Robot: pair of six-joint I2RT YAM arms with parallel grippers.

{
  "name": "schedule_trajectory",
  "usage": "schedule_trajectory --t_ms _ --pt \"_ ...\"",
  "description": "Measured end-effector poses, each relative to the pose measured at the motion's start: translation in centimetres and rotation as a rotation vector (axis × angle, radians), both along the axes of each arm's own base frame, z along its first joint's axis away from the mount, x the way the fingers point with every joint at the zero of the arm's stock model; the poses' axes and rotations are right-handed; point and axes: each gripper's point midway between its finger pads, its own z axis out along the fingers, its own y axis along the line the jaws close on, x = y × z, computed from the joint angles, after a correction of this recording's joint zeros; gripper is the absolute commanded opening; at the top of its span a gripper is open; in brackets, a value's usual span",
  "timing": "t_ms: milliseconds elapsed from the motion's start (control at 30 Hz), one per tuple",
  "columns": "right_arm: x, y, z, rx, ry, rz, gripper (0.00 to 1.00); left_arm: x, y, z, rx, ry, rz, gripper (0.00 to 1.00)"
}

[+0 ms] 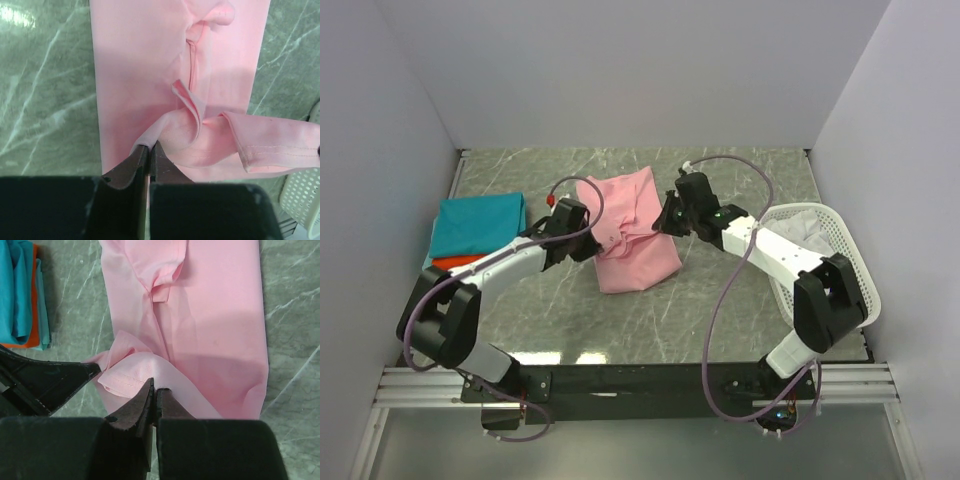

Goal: Fold and stack the t-shirts
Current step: Fold the tshirt

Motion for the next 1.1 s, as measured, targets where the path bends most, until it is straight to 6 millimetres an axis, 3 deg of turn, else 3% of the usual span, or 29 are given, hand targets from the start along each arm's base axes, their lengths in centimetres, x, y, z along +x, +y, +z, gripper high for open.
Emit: schedule_trajectory --t_ms 267,667,767,833,933,967,1033,1100 --pt "1.9 -0.3 -1.3 -0.018 0.029 -0.012 0.0 2.0 0.8 -1.8 0.021 0.031 -0.005 0.01" --pt "5.7 -0.3 -5.0 -0.041 0.1 -0.025 0.0 4.5 0.9 -3.9 0.039 0.06 -0.028 0.14" --pt "6.2 -0.5 -6.4 -0.042 0.13 -0.026 0.06 4.9 1.2 -4.7 0.043 0.076 -0.025 0.22" --pt "6.6 -0.6 -7.1 -0.045 0.145 -0.025 0.2 5.3 1.3 -5.0 0.045 0.082 -0.03 0.29" --pt "7.2 -0.6 -7.7 -0.052 0.161 -0.015 0.43 5.9 1.3 -4.9 0.049 0.078 -0.041 0.61" --pt "7.3 -0.6 -7.6 -0.056 0.163 -0.008 0.47 6.1 1.3 -4.7 0.05 0.073 -0.043 0.76" --pt "7.5 -0.5 -7.3 -0.06 0.157 0.009 0.59 6.3 1.2 -4.3 0.052 0.061 -0.05 0.95" --pt "7.6 -0.4 -6.8 -0.06 0.146 0.023 0.63 6.2 1.2 -3.7 0.049 0.05 -0.05 0.99"
